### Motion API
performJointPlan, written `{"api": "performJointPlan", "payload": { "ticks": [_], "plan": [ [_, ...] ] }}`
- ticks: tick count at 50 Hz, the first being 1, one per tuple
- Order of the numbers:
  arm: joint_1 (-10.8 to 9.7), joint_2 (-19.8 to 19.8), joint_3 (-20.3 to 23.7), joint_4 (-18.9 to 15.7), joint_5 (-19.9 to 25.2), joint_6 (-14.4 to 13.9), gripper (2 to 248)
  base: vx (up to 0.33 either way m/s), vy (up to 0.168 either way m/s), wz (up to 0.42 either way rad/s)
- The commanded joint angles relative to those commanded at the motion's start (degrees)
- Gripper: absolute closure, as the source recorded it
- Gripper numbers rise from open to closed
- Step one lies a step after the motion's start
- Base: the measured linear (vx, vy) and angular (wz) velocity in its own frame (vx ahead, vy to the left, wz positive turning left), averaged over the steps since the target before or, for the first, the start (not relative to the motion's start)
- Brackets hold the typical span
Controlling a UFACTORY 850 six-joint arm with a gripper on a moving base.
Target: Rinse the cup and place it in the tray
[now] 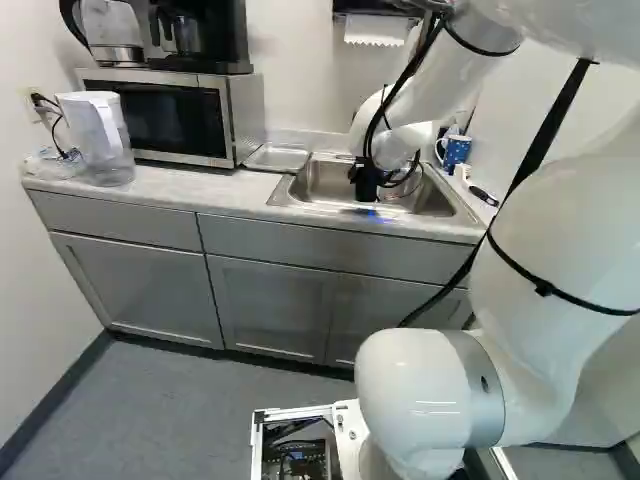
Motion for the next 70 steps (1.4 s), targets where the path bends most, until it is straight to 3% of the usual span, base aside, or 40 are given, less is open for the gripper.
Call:
{"api": "performJointPlan", "payload": {
  "ticks": [9, 29, 40, 70],
  "plan": [
    [-1.6, -1.7, -1.7, -0.5, -2.4, 0.0, 125, 0.0, 0.0, 0.0],
    [-4.9, -5.4, -5.5, -0.5, -2.4, 0.0, 125, 0.0, 0.0, 0.0],
    [-5.2, -7.5, -7.8, -0.5, -2.4, 0.0, 125, 0.0, 0.0, 0.0],
    [-5.1, -7.6, -7.8, -0.5, -2.4, 0.0, 125, 0.0, 0.0, 0.0]
  ]
}}
